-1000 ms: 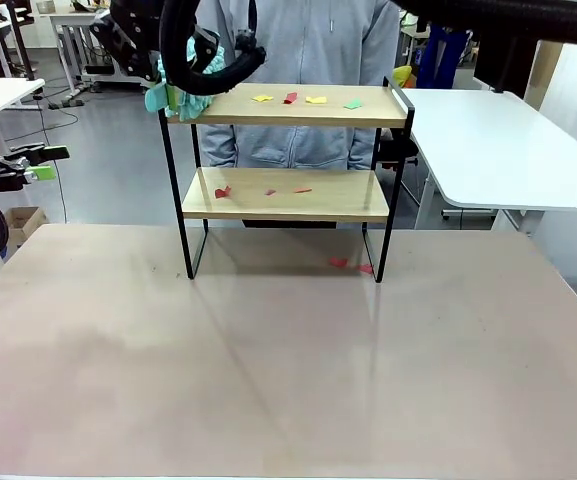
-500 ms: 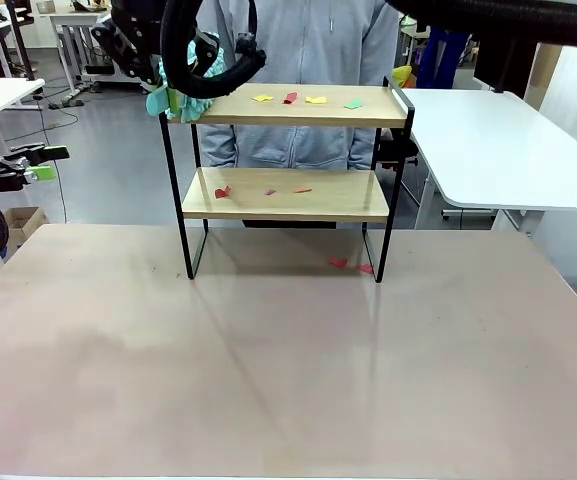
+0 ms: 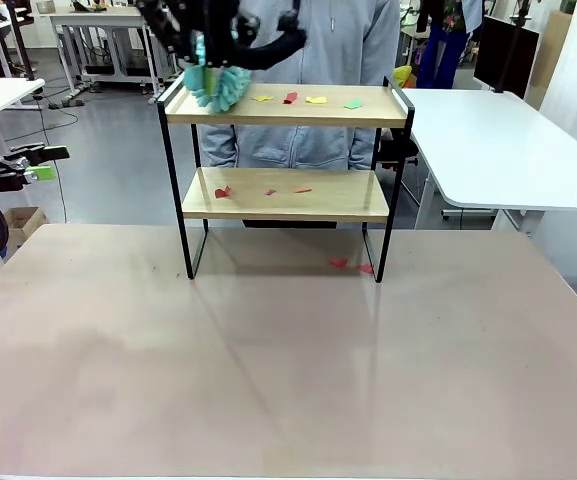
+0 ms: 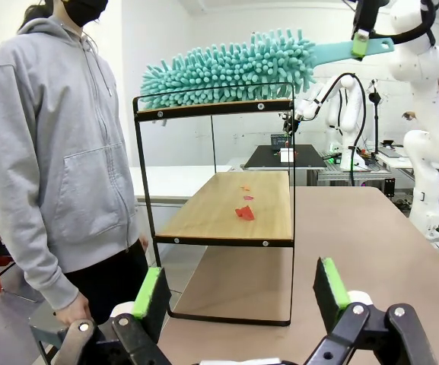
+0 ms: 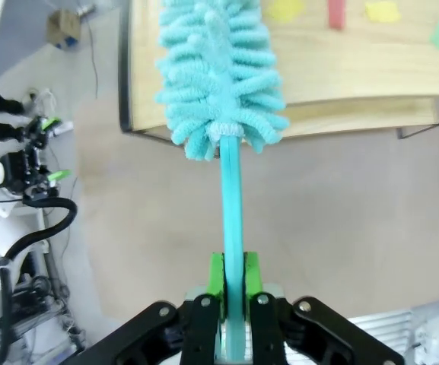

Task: Clean the shelf.
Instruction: Clean the specific section of the Shelf indicated by the human with the Duster.

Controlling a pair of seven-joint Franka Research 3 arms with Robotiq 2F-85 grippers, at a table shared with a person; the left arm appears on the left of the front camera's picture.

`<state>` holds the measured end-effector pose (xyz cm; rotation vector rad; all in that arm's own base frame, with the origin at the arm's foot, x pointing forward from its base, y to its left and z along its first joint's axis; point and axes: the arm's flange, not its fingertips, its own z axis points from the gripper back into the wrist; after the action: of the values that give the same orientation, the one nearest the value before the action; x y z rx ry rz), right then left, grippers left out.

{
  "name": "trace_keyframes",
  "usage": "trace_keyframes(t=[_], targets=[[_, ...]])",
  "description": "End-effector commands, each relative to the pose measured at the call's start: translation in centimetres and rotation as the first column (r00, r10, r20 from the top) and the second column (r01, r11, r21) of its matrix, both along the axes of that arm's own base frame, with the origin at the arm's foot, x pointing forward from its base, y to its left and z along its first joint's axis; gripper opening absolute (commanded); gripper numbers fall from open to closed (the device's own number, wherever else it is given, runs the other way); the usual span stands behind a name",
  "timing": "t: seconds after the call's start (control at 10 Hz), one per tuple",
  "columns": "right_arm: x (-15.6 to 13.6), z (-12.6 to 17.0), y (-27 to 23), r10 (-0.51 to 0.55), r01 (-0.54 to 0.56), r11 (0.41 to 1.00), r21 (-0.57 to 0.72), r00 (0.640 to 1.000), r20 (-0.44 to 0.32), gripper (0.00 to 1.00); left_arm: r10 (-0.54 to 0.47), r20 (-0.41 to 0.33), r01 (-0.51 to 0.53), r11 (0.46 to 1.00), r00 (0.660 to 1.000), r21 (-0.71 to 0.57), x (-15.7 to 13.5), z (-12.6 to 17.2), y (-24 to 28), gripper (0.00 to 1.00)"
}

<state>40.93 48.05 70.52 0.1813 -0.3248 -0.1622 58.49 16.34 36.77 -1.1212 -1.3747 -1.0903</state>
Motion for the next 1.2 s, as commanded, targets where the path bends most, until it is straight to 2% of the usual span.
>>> trace_keyframes(t=[0.0,0.3,0.7,1.1], targets=[[-0.5,-1.8,-4.8,0.027,-0.026,1.000,0.003,0.999,-0.045,0.13,0.004,0.015,-0.005,1.000,1.000,0.005,-0.1,0.4,-0.1,1.00],[-0.4,-2.3,-9.5,0.023,-0.025,0.999,-0.022,0.996,-0.085,0.13,0.004,0.015,-0.005,1.000,1.000,0.005,-0.1,0.4,-0.1,1.00],[-0.9,-1.2,-15.8,-0.028,0.025,0.999,-0.029,0.994,-0.104,0.13,0.004,0.015,-0.005,1.000,1.000,0.005,-0.1,0.4,-0.1,1.00],[-0.5,-1.8,-21.5,-0.059,0.047,0.995,-0.086,0.989,-0.138,0.13,0.004,0.015,-0.005,1.000,1.000,0.005,-0.1,0.4,-0.1,1.00]])
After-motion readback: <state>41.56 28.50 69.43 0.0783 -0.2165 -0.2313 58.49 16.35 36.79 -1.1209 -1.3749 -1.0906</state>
